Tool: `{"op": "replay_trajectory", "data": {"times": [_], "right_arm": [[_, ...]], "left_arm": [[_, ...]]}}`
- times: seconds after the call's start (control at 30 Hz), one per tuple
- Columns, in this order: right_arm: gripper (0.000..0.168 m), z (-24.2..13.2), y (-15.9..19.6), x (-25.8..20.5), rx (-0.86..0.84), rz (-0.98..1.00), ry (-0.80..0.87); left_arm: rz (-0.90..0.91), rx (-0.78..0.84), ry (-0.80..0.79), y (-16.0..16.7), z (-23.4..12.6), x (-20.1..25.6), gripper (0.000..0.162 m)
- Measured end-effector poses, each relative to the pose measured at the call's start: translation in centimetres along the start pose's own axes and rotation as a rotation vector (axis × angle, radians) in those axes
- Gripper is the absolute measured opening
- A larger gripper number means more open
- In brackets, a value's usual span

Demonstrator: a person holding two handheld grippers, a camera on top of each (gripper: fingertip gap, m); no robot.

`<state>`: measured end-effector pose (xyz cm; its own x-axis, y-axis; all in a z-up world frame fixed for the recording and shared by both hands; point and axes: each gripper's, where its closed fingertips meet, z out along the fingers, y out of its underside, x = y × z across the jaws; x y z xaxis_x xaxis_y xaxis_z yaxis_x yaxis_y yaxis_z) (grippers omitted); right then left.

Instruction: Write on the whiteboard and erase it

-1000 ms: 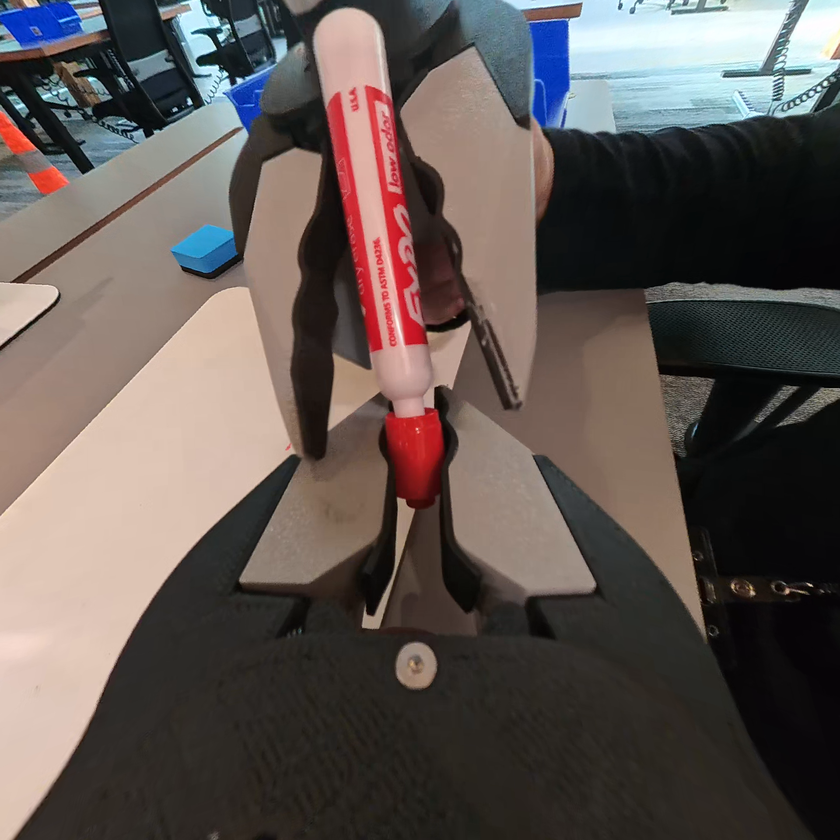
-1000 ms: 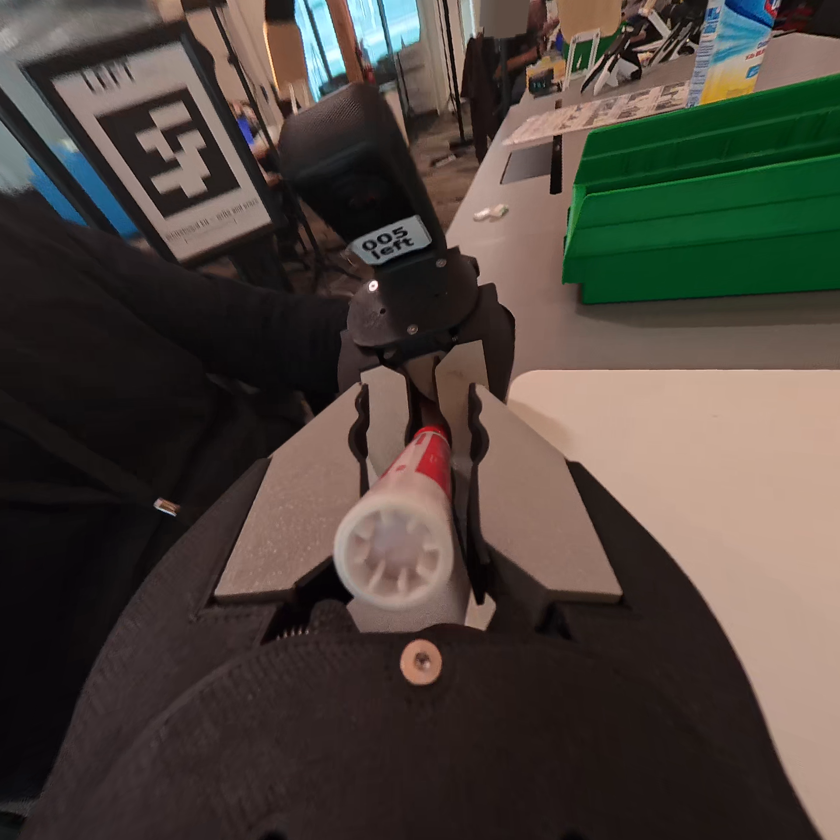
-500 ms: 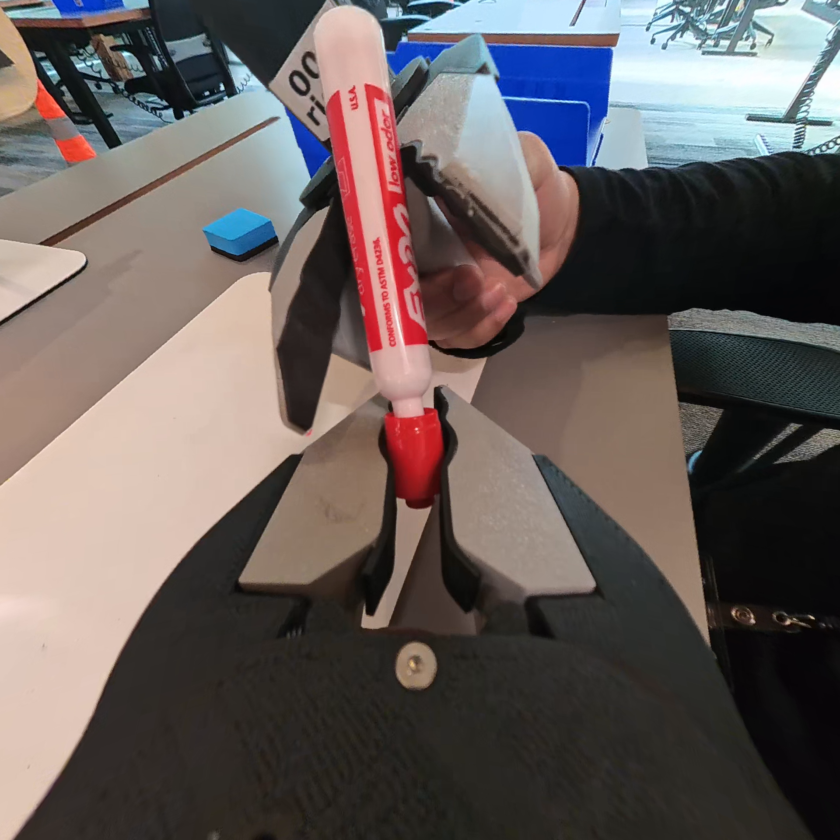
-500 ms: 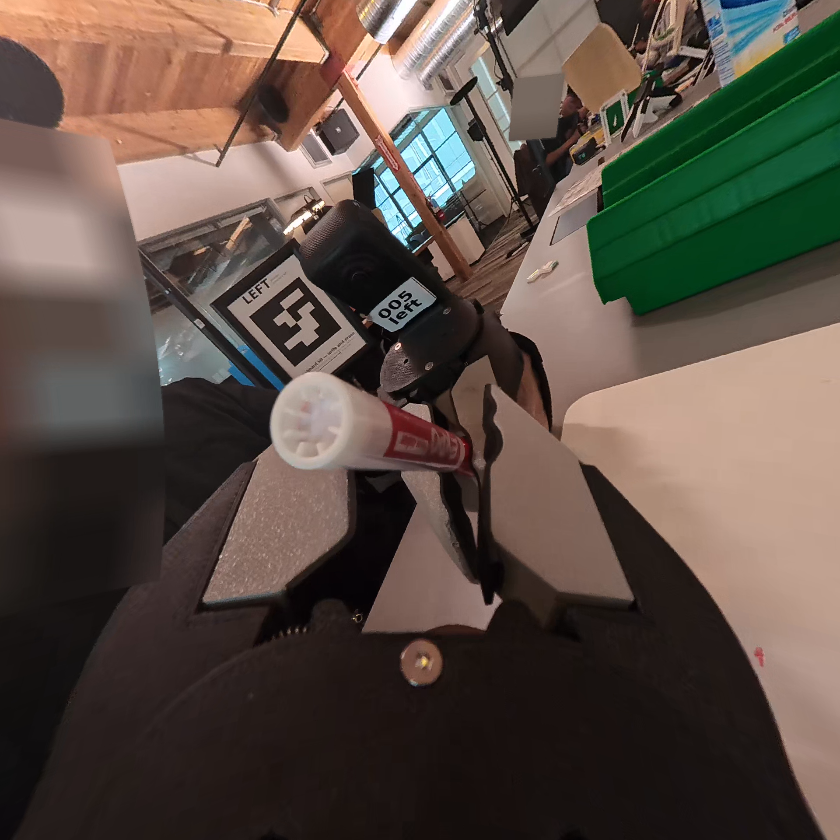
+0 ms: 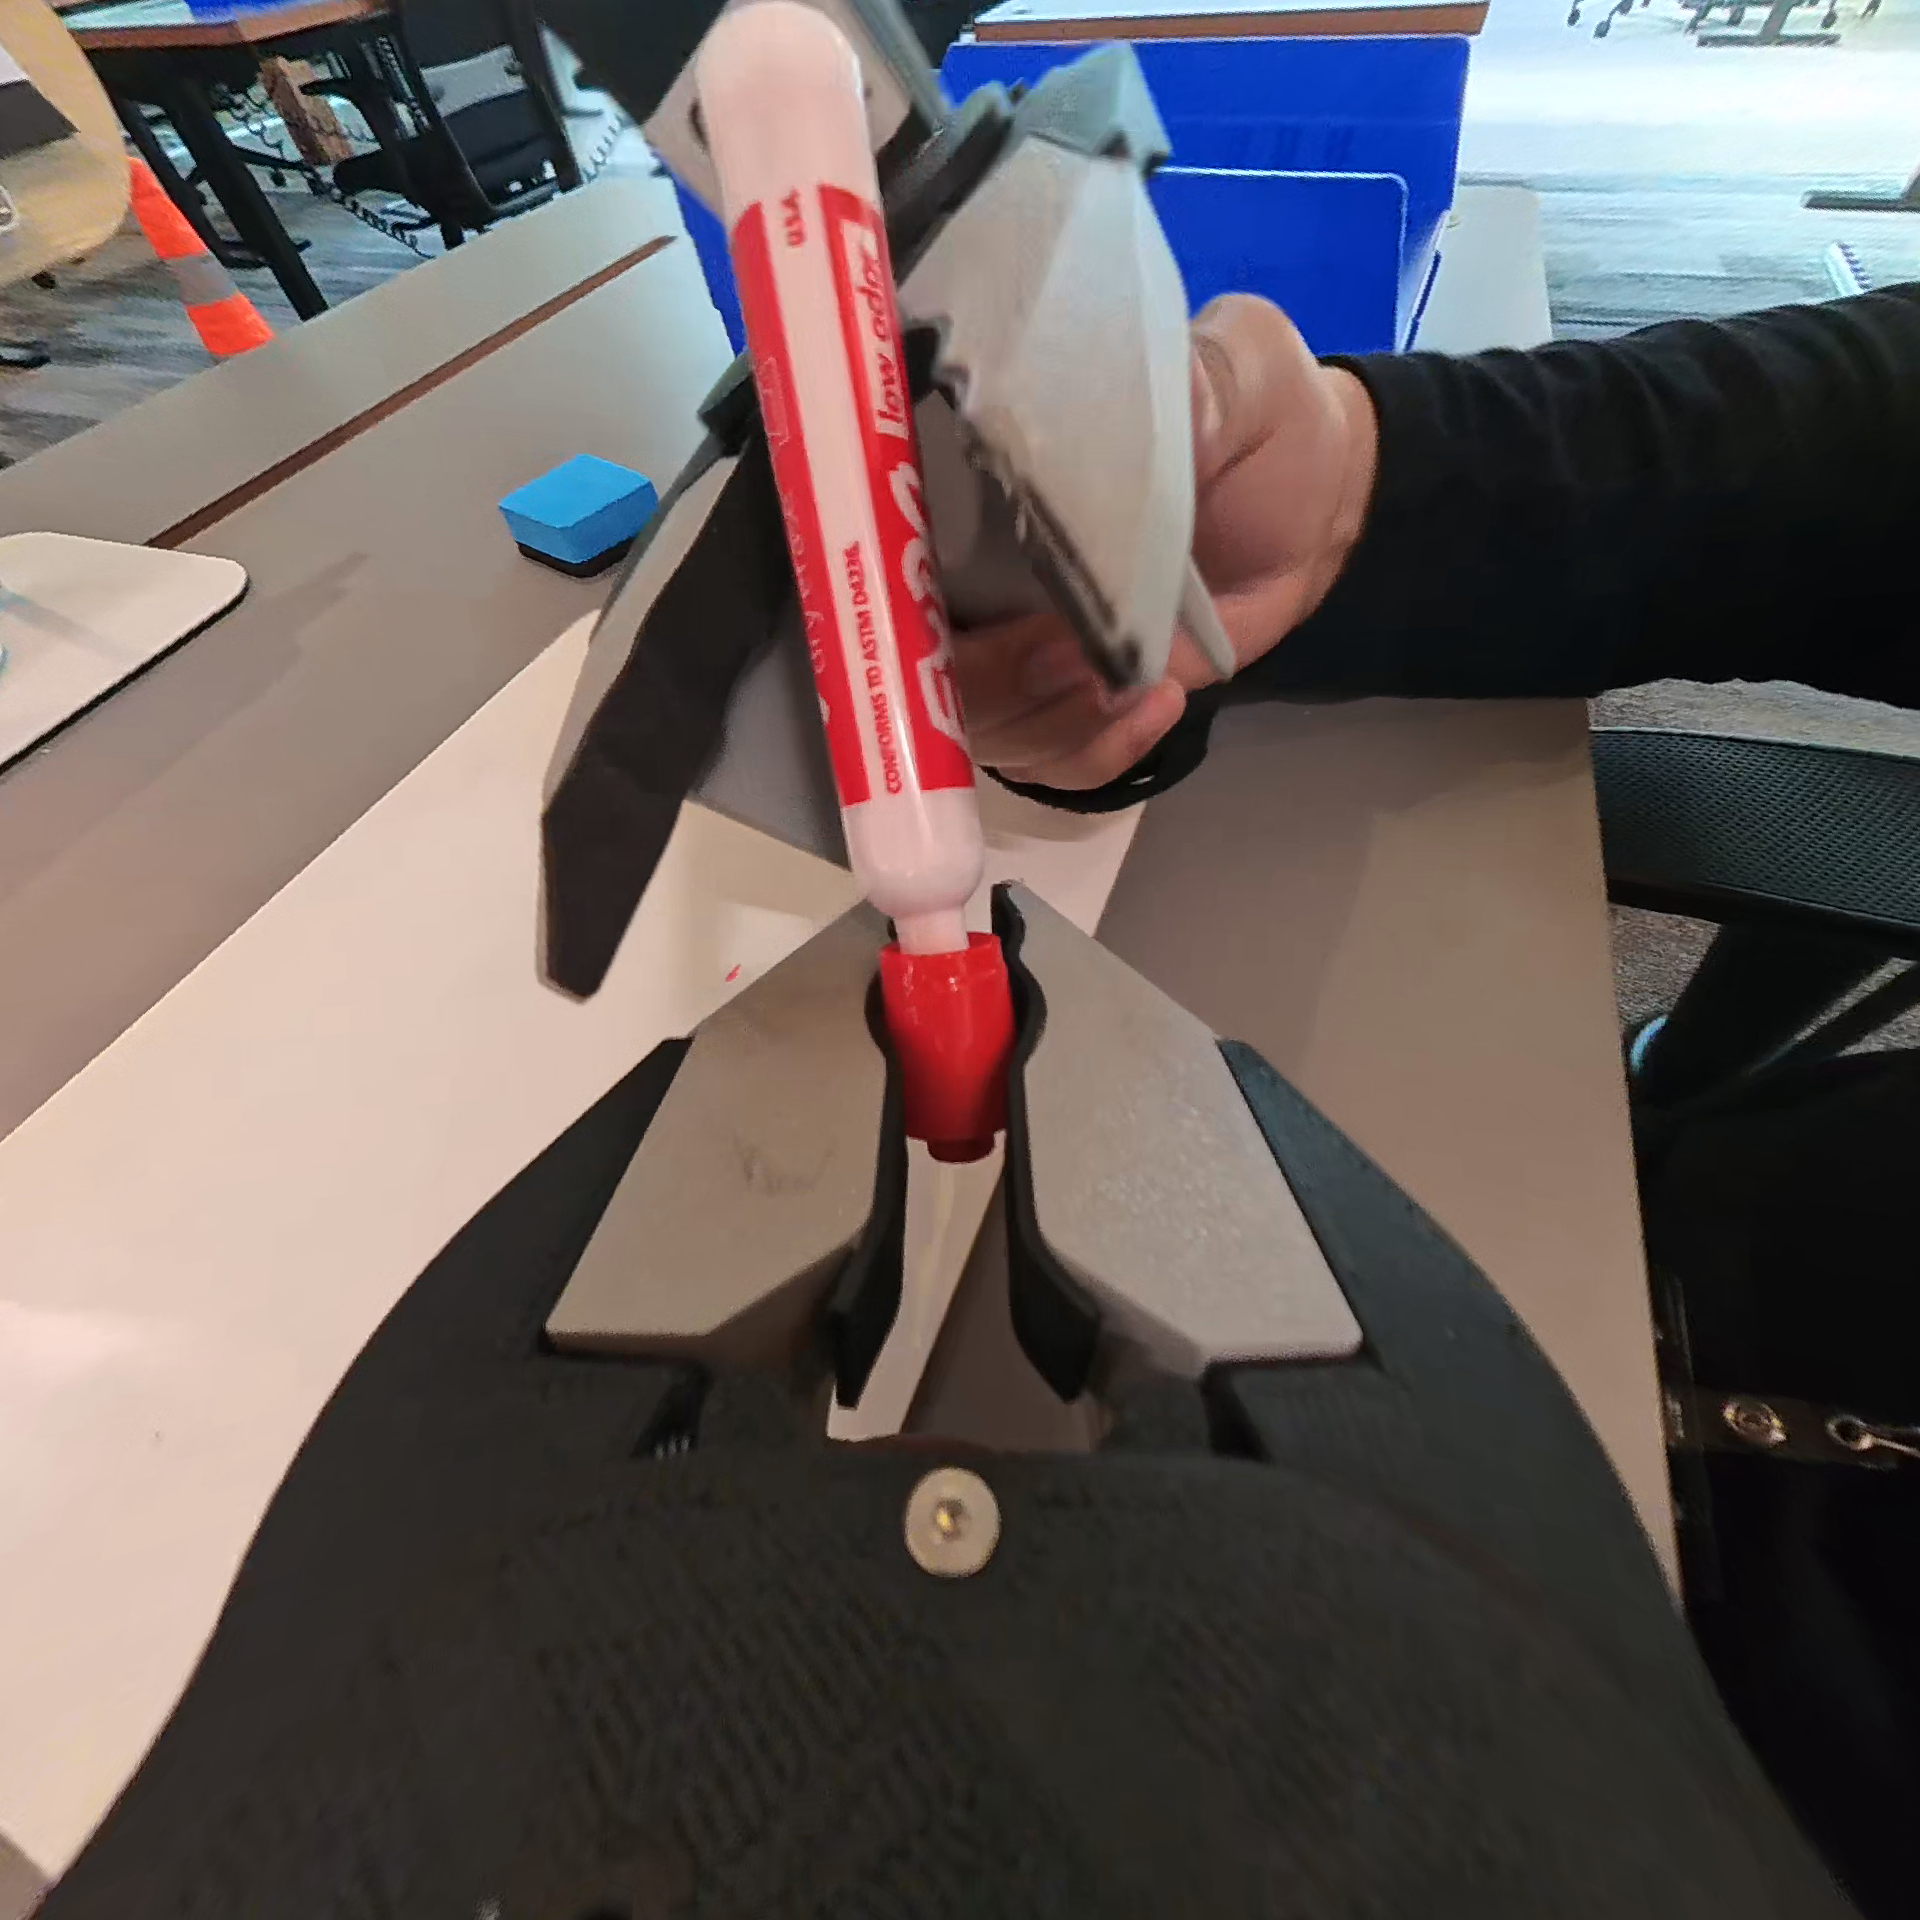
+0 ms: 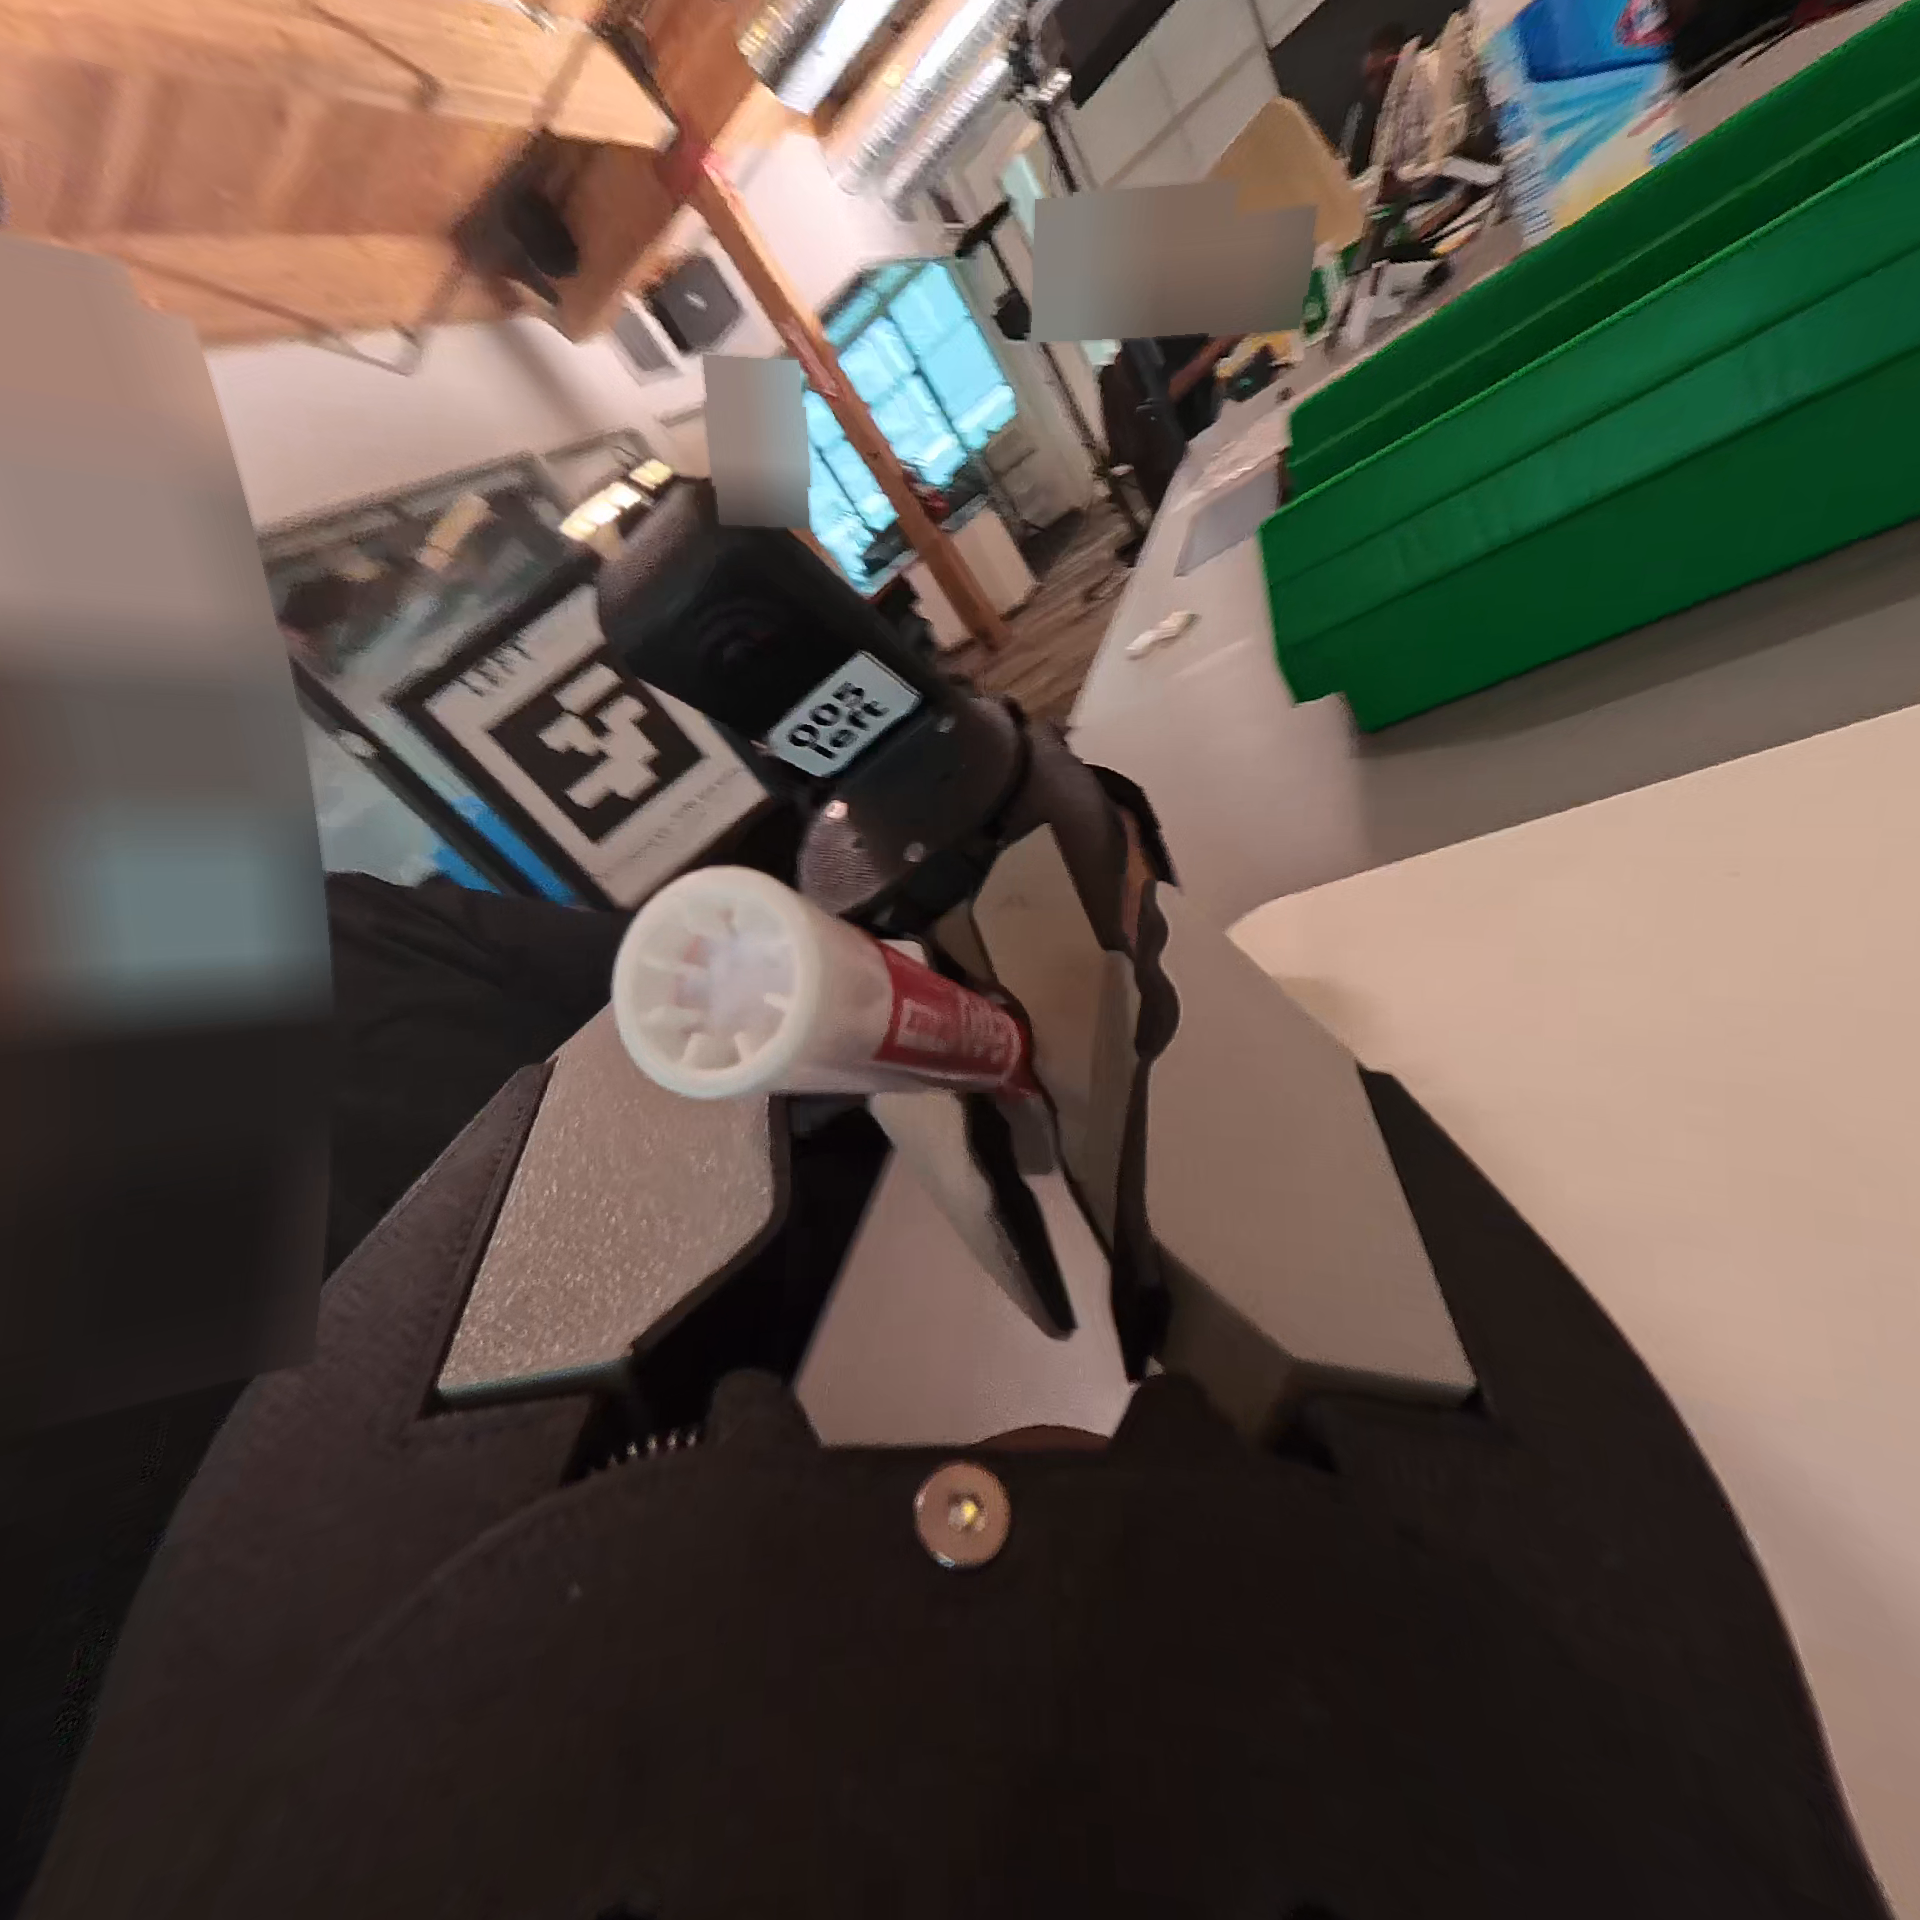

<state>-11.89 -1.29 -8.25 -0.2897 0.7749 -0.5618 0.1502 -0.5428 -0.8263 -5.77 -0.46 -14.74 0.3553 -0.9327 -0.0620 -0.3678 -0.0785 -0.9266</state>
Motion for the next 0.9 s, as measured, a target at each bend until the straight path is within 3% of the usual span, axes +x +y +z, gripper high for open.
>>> {"op": "replay_trajectory", "data": {"times": [0.03,0.4,0.5,0.63,0.7,0.77,0.9], "right_arm": [[0.066,0.0,0.1,0.4,-0.013,-0.058,0.046],[0.054,0.9,0.5,-1.0,-0.099,-0.587,0.239],[0.029,0.8,0.5,-1.4,-0.103,-0.621,0.236],[0.030,0.9,0.8,-1.5,-0.124,-0.621,0.223],[0.042,1.0,1.0,-1.3,-0.131,-0.600,0.225],[0.029,1.2,1.2,-1.4,-0.138,-0.601,0.213],[0.029,1.4,1.3,-1.5,-0.144,-0.631,0.220]], "left_arm": [[0.006,-0.001,-0.014,0.0,0.0,-0.2,0.010],[0.277,-0.045,-0.212,0.4,0.4,-1.1,0.010],[0.277,-0.017,-0.204,0.0,0.3,-0.8,0.010],[0.293,-0.017,-0.214,0.0,0.3,-0.9,0.011],[0.298,-0.007,-0.212,-0.2,0.3,-0.7,0.010],[0.304,-0.008,-0.208,-0.2,0.4,-0.5,0.011],[0.318,-0.018,-0.216,-0.1,0.5,-0.6,0.010]]}}
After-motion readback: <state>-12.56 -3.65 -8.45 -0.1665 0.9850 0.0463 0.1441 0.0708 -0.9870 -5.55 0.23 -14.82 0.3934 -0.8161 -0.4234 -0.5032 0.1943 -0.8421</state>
